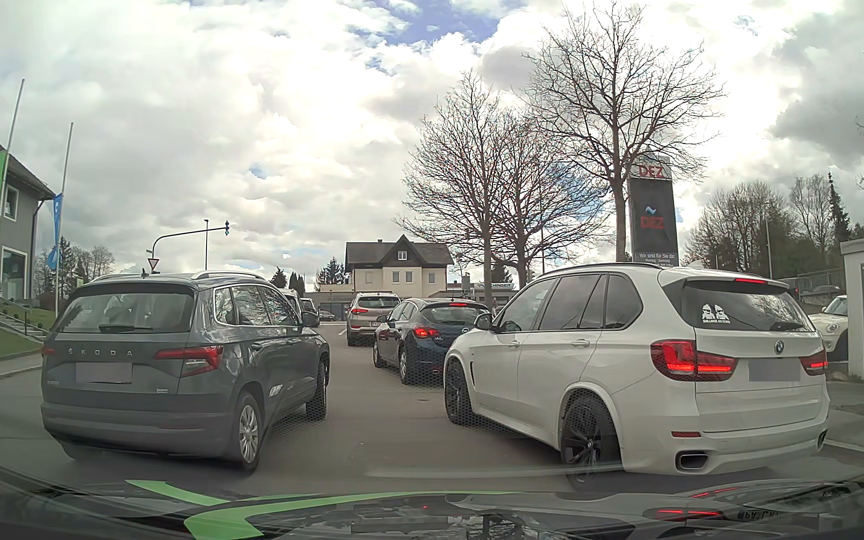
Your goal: Follow the waypoints while adhering to traffic rules and regulations
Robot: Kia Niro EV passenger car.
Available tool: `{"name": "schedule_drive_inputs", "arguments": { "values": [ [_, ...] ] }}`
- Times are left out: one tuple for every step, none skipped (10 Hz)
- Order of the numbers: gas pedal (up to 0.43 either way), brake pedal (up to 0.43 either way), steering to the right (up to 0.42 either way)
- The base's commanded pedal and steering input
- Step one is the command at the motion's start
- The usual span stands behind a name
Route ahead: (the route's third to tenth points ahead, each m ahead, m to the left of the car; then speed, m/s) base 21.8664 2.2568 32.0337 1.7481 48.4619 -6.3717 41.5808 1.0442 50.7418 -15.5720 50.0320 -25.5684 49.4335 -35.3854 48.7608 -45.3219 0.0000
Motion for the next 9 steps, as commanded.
{"name": "schedule_drive_inputs", "arguments": {
  "values": [
    [0.0, 0.293, 0.568],
    [0.0, 0.293, 0.568],
    [0.0, 0.287, 0.568],
    [0.0, 0.293, 0.569],
    [0.0, 0.293, 0.568],
    [0.0, 0.293, 0.568],
    [0.0, 0.287, 0.568],
    [0.0, 0.287, 0.568],
    [0.0, 0.28, 0.567]
  ]
}}
